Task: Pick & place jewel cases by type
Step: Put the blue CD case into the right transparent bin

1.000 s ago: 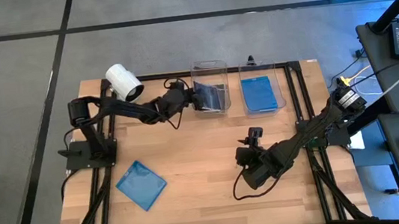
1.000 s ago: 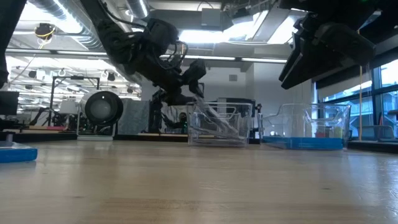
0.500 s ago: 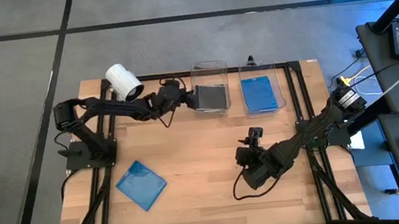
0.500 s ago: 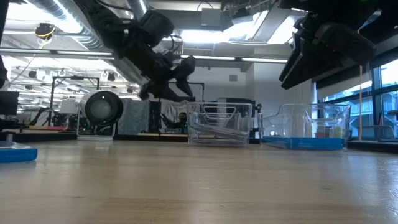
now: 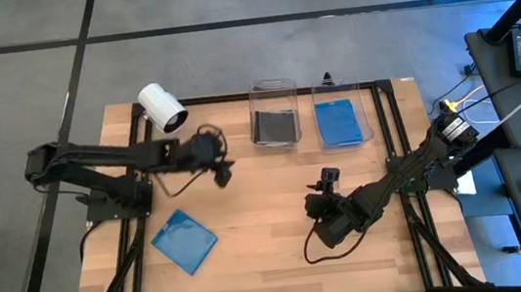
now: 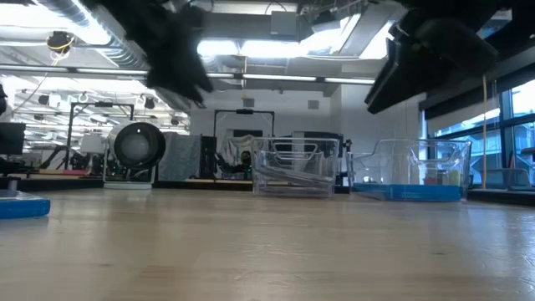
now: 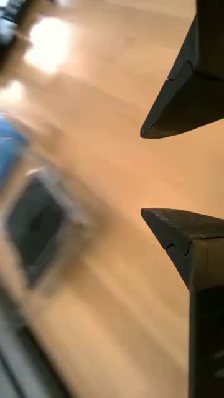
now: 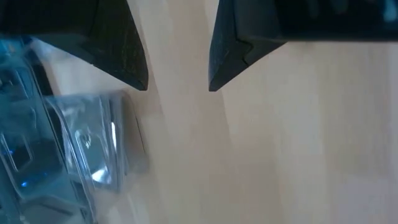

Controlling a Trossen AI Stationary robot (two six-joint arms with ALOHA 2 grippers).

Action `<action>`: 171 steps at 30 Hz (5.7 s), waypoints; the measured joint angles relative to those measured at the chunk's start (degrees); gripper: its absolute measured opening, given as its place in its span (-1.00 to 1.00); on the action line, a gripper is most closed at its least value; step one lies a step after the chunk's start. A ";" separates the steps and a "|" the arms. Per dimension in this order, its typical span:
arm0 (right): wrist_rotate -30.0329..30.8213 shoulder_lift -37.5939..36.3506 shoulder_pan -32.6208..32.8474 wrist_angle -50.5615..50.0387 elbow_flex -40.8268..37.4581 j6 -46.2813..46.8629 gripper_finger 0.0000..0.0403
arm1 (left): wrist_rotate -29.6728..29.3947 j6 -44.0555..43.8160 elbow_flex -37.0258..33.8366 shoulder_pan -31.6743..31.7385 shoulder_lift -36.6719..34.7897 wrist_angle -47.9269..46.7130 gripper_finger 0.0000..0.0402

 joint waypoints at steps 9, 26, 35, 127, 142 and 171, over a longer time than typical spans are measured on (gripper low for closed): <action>-1.90 3.36 -2.59 16.96 0.00 -11.69 -0.15 | -8.35 -23.35 0.00 -23.68 -0.38 -18.54 -0.05; -11.83 13.39 -9.18 33.82 -0.04 -24.85 -0.15 | 12.65 -76.68 5.95 -51.66 10.83 -35.38 -0.05; -14.69 13.66 -9.99 34.47 -0.04 -26.17 -0.15 | 13.67 -103.05 6.82 -58.05 16.47 -33.96 -0.05; -34.56 13.66 -15.75 40.50 0.02 -12.62 -0.15 | 4.95 -47.60 -4.83 -30.79 13.74 3.04 -0.05; -34.56 15.38 -15.64 39.38 0.05 -14.05 -0.15 | 2.17 -65.17 -14.06 -32.42 13.72 10.91 -0.10; -40.44 23.61 -15.75 52.90 0.07 -17.09 -0.15 | -2.02 -63.30 -31.12 -29.70 14.46 48.42 -0.31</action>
